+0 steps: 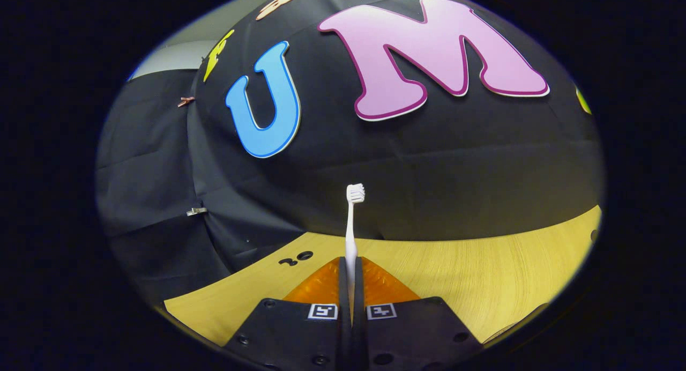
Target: Put the toothbrush and toothpaste on the desktop into the cup, then pick up the cup and place it on the coaster on the desktop.
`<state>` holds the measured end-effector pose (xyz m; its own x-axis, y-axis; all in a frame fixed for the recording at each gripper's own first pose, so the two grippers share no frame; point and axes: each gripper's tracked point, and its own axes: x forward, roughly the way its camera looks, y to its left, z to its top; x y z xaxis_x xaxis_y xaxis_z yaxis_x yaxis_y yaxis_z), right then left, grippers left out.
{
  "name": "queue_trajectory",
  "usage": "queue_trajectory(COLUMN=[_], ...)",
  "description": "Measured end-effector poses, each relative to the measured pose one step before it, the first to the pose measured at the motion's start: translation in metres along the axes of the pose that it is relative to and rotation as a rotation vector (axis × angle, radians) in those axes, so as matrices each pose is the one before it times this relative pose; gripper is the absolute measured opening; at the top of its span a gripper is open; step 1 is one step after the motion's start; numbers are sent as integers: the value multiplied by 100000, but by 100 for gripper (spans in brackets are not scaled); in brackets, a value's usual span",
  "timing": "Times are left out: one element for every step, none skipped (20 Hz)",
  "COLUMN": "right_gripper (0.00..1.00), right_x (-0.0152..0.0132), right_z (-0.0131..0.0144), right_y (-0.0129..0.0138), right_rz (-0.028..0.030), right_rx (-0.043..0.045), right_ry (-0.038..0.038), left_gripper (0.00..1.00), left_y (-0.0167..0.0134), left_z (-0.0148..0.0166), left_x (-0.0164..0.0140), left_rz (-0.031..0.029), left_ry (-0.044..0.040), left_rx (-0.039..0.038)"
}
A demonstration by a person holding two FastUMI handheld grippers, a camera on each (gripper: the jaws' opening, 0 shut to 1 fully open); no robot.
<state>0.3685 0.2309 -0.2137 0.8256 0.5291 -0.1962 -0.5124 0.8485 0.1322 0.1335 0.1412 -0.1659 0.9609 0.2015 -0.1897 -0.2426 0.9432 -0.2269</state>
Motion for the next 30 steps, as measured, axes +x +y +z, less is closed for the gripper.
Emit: queue_trajectory(right_gripper=[5, 5, 5, 5, 5, 6, 6, 8, 8, 9, 8, 15, 16, 36, 56, 76, 96, 98, 98, 98, 84, 98, 98, 98, 98, 98, 98, 98, 98, 98], right_x=[404, 217, 206, 93, -77, -109, -214, -318, -171, -534, -317, -557, -334, -600, -492, -778, -797, -673, -761, -656, -966, -804, -731, -672, -712, -662, -759, -919, -838, -742], right_z=[-526, -695, -496, -715, -565, -671, -524, -585, -629, -459, -563, -577, -205, 254, 271, 384, 324, 394, 429, 411, 635, 618, 341, 265, 207, 156, 186, 16, 31, 59], right_y=[-407, 59, -204, -206, 161, 232, 112, 255, -20, 17, -70, -60, -320, -581, -494, -672, -878, -1036, -1240, -1266, -1780, -1413, -1441, -1526, -1489, -1537, -1505, -1588, -1544, -1592], right_rz=[-1345, 290, -1213, -232, 340, 643, 225, 806, 151, 47, -219, 441, -870, -890, -707, -627, -925, -1545, -1995, -1900, -2590, -1876, -2282, -2537, -2362, -2254, -2169, -2309, -2472, -2656], right_rx=[-1648, 1810, -112, -337, -32, -159, -1386, -1904, -1627, -446, 368, 849, 25, -50, 718, 1590, 1696, 966, 184, -470, -846, -532, -256, -351, -161, -28, -156, -419, -679, -605], right_ry=[81, 408, 105, -35, 580, 276, 84, -40, -219, 127, 1047, 584, -1249, -178, 113, 351, -62, -61, -354, -517, -892, -1143, -623, -339, -127, -131, -163, -250, -407, -156], left_gripper=[98, 98, 98, 98, 98, 98, 98, 98, 98, 98, 98, 98, 98, 98, 98, 98, 98, 98, 98, 98, 98, 98, 98, 98, 98, 98, 98, 98, 98, 98], left_y=[14, -17, -32, -43, 7, -80, -80, -93, -29, 12, 57, -78, -22, -92, -138, -230, -133, -149, -168, -69, -94, -87, 233, 60, -47, 0, 83, -18, 5, -74], left_z=[15, -340, -333, -541, -403, -487, -275, -391, -297, -354, -288, -237, -238, 43, 159, 310, 353, 583, 331, 731, 398, 335, 288, 328, 305, 321, 134, 95, -261, -241], left_x=[165, 183, 181, 305, 89, 140, 6, 107, 46, 169, 145, 157, 243, 122, 234, 265, 342, 460, 714, 712, 519, 655, 724, 706, 749, 672, 731, 777, 782, 801], left_rz=[-340, -495, -25, 37, -117, -223, -284, -348, -84, 64, 80, 62, -6, -57, -455, -789, -662, -933, -858, -1596, -1609, -1305, -637, -977, -1076, -1079, -1255, -1438, -1841, -1894], left_ry=[-811, 12, 348, 798, 898, 438, 471, 399, 420, 389, 369, 325, 354, 136, -114, -231, -391, -291, 115, -267, 254, 553, 499, 661, 694, 679, 977, 1340, 2266, 2485], left_rx=[-771, -1178, -611, -332, -129, 77, 186, 277, 505, 592, 508, 335, -13, -224, -147, 423, 1301, 1830, 1822, 2136, 1536, 2068, 2305, 2070, 1763, 1359, 1451, 2107, 2844, 3239])
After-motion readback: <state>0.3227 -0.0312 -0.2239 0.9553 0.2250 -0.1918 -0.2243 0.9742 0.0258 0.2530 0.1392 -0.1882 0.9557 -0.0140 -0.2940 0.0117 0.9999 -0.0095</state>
